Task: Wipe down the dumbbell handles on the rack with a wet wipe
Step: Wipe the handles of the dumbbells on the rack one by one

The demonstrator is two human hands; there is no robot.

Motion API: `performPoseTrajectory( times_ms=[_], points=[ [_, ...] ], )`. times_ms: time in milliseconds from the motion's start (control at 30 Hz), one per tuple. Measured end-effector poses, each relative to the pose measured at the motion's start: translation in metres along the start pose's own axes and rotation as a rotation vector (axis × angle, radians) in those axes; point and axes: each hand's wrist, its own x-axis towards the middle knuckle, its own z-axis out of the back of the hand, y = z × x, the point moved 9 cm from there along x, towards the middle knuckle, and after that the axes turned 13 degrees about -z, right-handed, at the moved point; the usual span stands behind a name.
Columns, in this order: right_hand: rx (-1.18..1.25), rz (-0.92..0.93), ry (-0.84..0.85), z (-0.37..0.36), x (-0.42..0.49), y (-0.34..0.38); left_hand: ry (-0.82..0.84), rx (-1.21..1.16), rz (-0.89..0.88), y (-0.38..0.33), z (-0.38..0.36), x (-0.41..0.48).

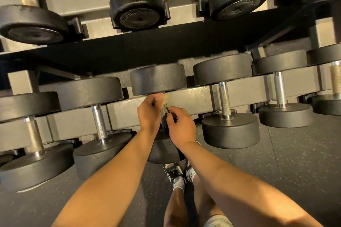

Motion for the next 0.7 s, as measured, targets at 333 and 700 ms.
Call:
performPoseTrajectory(
  times_ms=[333,700],
  points=[
    [0.039,0.002,-0.013,0.002,-0.001,-0.001,0.060,-0.064,-0.035,-0.001,0.005,-0.005],
    [0.032,0.002,-0.013,0.005,-0.001,0.003,0.093,0.012,0.056,0.020,-0.003,-0.023]
  ],
)
